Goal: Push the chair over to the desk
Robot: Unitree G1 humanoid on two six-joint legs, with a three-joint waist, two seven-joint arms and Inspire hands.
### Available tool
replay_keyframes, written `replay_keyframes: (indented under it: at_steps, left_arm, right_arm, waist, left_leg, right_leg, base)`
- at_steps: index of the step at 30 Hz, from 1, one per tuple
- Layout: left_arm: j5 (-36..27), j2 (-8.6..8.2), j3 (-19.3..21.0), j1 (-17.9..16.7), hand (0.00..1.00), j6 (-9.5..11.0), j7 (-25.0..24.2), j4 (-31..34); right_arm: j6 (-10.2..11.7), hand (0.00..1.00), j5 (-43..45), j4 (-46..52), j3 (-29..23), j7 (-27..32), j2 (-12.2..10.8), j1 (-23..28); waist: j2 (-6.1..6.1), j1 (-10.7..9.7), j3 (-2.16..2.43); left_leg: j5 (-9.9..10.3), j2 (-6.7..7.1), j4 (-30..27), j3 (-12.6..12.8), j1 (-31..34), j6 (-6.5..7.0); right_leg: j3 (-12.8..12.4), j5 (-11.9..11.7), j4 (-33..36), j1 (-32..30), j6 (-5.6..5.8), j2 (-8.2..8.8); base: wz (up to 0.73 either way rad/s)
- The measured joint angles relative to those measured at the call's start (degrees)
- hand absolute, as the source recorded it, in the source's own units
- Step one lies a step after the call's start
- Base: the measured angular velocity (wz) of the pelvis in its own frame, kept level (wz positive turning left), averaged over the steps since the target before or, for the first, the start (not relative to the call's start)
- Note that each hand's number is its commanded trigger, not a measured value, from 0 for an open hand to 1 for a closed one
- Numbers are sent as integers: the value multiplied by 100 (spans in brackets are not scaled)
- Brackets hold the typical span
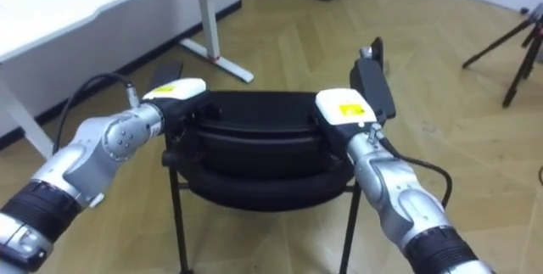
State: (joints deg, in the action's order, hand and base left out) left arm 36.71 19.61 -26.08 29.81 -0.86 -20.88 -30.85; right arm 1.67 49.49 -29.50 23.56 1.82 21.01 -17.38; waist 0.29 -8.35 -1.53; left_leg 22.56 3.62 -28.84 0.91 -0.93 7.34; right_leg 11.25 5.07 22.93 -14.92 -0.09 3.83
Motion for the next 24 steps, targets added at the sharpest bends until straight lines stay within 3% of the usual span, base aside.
replay_keyframes:
  at_steps: [1, 4, 5, 6, 8, 10, 12, 13, 14, 15, 17, 19, 21, 22, 23, 24]
  left_arm:
    - [1, -24, 11, 5, 100, -27, 0, 0]
    - [-8, -4, 26, 39, 100, -16, 19, 27]
    - [-13, -1, 35, 41, 100, -20, 35, 24]
    - [-14, -1, 38, 40, 100, -21, 35, 17]
    - [-22, 5, 42, 1, 100, -31, 26, 6]
    - [-41, 32, 44, -25, 100, -27, 9, 10]
    - [-11, 51, 75, -40, 100, 33, 22, 8]
    - [-1, 94, 92, -74, 100, 96, 46, 29]
    - [-1, 113, 100, -97, 100, 128, 63, 42]
    - [-1, 114, 115, -104, 100, 138, 82, 44]
    - [-6, 120, 115, -144, 100, 185, 202, 48]
    - [-22, 115, 127, -236, 100, 192, 230, 66]
    - [4, 109, 202, -376, 100, 227, 230, 145]
    - [3, 110, 241, -470, 100, 233, 229, 247]
    - [-9, 109, 239, -532, 100, 252, 222, 337]
    - [-8, 128, 246, -586, 100, 262, 220, 410]
  right_arm:
    - [-3, 100, 0, 30, -6, -32, 30, -9]
    - [-45, 100, -9, 98, -8, -130, 61, -72]
    - [-53, 100, -27, 101, -6, -217, 60, -119]
    - [-54, 100, -41, 101, -4, -272, 62, -137]
    - [-24, 100, -64, 94, 10, -392, 70, -149]
    - [-23, 100, -117, 92, 40, -415, 66, -145]
    - [-32, 100, -167, 102, 48, -453, 63, -145]
    - [-35, 100, -197, 116, 65, -476, 53, -145]
    - [-49, 100, -204, 163, 78, -540, 64, -146]
    - [-59, 100, -205, 207, 76, -571, 87, -148]
    - [-181, 100, -207, 365, 93, -684, 132, -155]
    - [-179, 100, -201, 403, 109, -779, 138, -145]
    - [-174, 100, -194, 490, 110, -917, 144, -122]
    - [-180, 100, -196, 608, 112, -1009, 193, -66]
    - [-178, 100, -248, 784, 111, -1081, 323, 46]
    - [-172, 100, -279, 852, 111, -1131, 387, 84]
  waist:
    - [36, 28, 74]
    - [134, 43, 83]
    - [144, 40, 89]
    - [138, 42, 85]
    - [94, 126, 56]
    - [62, 210, 35]
    - [-64, 238, 28]
    - [-151, 257, 32]
    - [-199, 245, 47]
    - [-205, 246, 47]
    - [-219, 295, 36]
    - [-217, 294, 35]
    - [-241, 295, 19]
    - [-182, 286, 37]
    - [-147, 271, 25]
    - [-107, 280, 43]
  left_leg:
    - [85, -73, 10, -1, -68, -73]
    - [217, -301, -14, 31, -271, -287]
    - [216, -382, -209, 122, -284, -346]
    - [192, -428, -349, 229, -285, -414]
    - [26, -646, -1099, 602, -258, -707]
    - [-175, -838, -1595, 816, -232, -860]
    - [-532, -916, -1922, 897, -153, -852]
    - [-859, -995, -2131, 1008, -89, -859]
    - [-1038, -1037, -2347, 1020, 38, -863]
    - [-986, -1068, -2391, 1021, 129, -823]
    - [-693, -1236, -2351, 1081, 681, -776]
    - [-688, -1317, -2076, 1088, 1098, -781]
    - [-765, -1371, -1423, 1248, 1416, -815]
    - [-999, -1384, -802, 1425, 1540, -805]
    - [-1331, -1377, -216, 1616, 1616, -708]
    - [-1630, -1367, -78, 1674, 1639, -581]
  right_leg:
    - [-10, -131, -63, 87, -122, -103]
    - [173, -177, 12, 272, -292, -231]
    - [248, -30, 142, 324, -391, -246]
    - [279, 66, 231, 358, -415, -249]
    - [356, 444, 531, 548, -458, -238]
    - [485, 716, 668, 728, -526, -245]
    - [493, 915, 712, 870, -561, -231]
    - [474, 994, 660, 985, -590, -223]
    - [458, 1061, 577, 1097, -614, -228]
    - [457, 1084, 566, 1127, -626, -229]
    - [438, 1236, 569, 1253, -648, -202]
    - [450, 1354, 512, 1449, -619, -178]
    - [618, 1518, 481, 1639, -555, -100]
    - [748, 1644, 486, 1776, -498, -73]
    - [958, 1772, 492, 1921, -417, -72]
    - [1005, 1839, 506, 1996, -374, -70]
  base:
    - [-10]
    - [-8]
    - [0]
    - [-6]
    - [-19]
    - [-18]
    - [3]
    - [9]
    - [9]
    - [7]
    - [-9]
    - [-12]
    - [-11]
    - [0]
    - [0]
    - [-7]
